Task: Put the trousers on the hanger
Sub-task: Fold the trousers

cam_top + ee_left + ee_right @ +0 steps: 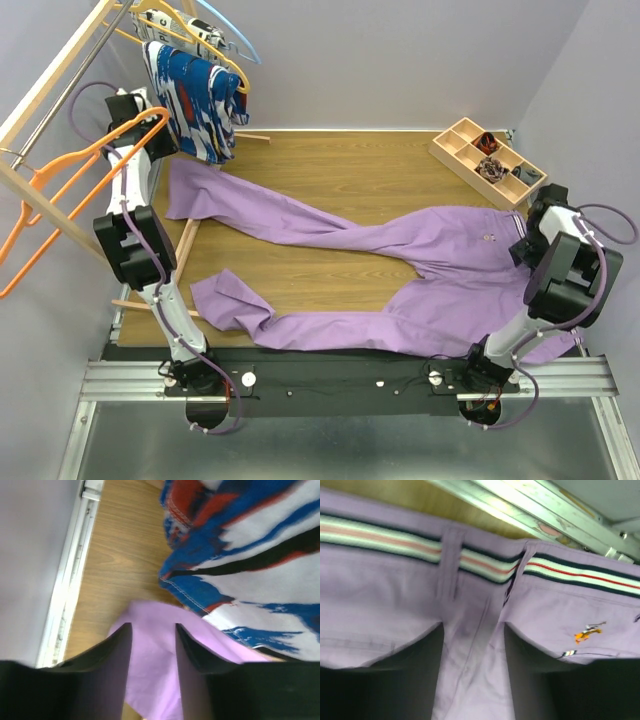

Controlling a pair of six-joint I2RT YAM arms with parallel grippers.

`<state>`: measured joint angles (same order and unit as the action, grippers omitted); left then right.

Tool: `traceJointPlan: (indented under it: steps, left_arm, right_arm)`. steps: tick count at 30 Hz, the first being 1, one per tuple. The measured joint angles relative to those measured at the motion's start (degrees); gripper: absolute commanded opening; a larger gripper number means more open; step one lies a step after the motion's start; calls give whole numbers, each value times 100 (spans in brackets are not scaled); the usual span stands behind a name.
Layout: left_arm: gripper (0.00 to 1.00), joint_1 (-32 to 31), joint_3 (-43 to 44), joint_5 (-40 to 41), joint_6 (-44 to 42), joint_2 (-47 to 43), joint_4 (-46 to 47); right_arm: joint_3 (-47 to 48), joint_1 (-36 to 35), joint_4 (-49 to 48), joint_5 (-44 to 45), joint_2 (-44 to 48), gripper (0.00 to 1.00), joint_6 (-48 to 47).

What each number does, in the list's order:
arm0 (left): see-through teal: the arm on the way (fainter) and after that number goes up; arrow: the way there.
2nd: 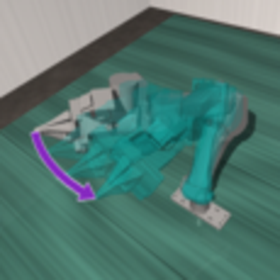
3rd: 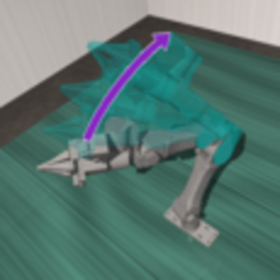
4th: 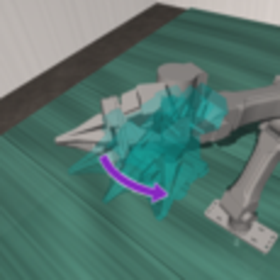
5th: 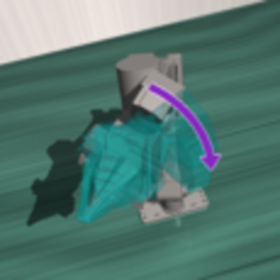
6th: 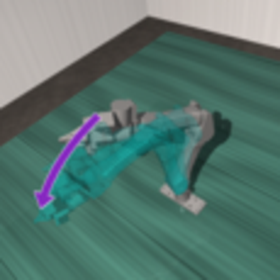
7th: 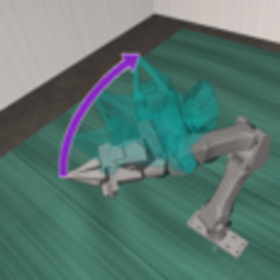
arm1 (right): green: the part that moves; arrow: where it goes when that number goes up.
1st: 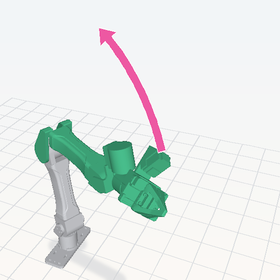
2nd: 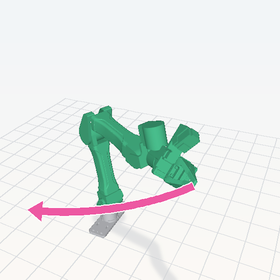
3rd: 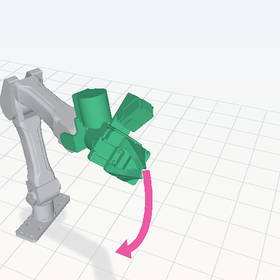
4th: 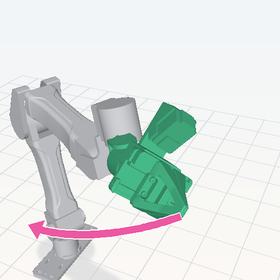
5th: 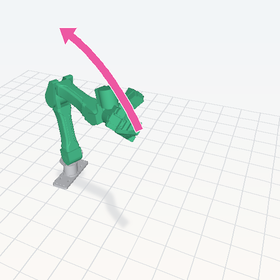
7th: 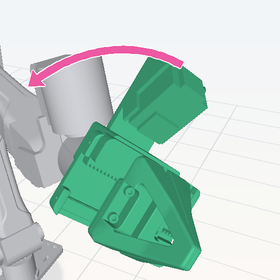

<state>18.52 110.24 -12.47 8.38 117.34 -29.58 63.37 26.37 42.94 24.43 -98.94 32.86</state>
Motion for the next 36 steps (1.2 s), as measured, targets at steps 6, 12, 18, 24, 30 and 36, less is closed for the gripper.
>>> traceJointPlan:
  steps: [6, 12, 18, 24, 30, 36]
  left_arm:
    - [68, -275, -138, 118, -44, -37, 48]
    - [68, -472, -1043, 313, 11, -455, 81]
    - [68, -619, -2564, 544, 313, -1137, 289]
    - [68, -566, -3724, 686, 868, -1670, 501]
    - [68, -273, -3945, 680, 1325, -1790, 968]
    - [67, -122, -3943, 638, 1558, -1790, 1279]
  right_arm:
    - [57, -247, 39, -750, 776, 75, -76]
    - [74, -778, 4, -1270, 1338, 75, 15]
    - [28, -1471, -136, -1637, 1366, 75, 212]
    - [-129, -1657, -254, -1825, 1357, 75, 317]
    - [-177, -1668, -310, -1923, 1357, 75, 315]
    - [-260, -1668, -374, -1982, 1357, 75, 323]
